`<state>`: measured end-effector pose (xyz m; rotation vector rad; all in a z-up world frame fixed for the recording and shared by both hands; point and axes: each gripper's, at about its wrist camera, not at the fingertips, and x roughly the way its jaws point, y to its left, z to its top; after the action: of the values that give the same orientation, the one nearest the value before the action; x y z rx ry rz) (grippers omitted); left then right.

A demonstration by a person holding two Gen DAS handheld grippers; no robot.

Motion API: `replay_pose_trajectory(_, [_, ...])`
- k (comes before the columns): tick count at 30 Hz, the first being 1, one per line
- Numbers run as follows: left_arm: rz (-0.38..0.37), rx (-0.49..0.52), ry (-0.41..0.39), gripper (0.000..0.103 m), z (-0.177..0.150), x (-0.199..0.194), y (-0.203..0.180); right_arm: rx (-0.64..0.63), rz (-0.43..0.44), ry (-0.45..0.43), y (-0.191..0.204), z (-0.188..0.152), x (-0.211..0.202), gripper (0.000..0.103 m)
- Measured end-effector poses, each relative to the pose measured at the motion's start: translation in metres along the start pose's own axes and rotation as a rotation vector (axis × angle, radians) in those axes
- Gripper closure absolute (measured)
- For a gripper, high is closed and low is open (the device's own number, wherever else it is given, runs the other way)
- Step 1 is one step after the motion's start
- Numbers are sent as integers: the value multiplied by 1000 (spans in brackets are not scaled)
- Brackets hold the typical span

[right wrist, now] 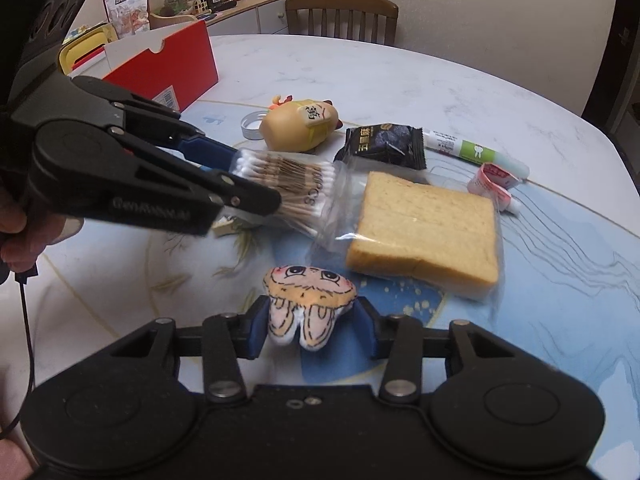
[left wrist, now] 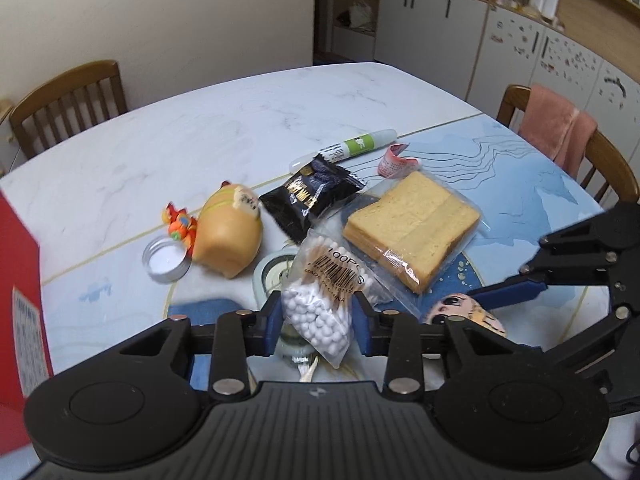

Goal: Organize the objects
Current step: 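Grasp the cotton-swab pack with the left gripper while the right grasps the cartoon cushion, then carry the cotton-swab pack and cartoon cushion with both grippers over the box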

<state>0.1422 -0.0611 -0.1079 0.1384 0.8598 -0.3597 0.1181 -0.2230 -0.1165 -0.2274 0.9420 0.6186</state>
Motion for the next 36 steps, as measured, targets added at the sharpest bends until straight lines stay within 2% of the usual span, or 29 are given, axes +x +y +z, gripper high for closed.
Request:
replay_pose_trajectory(8, [4, -93, -8, 73, -15, -22, 9, 24, -3, -10, 10, -9, -22, 60])
replay_pose_trajectory(16, [-9, -184, -63, 73, -26, -59, 23, -11, -36, -65, 28, 1, -47, 60])
replay_pose_trajectory(26, [1, -248, -135, 73, -34, -114, 57, -62, -57, -134, 60, 36, -68, 60])
replay_pose_trajectory(36, [50, -314, -192, 74, -37, -156, 108, -110, -57, -195, 104, 87, -72, 60])
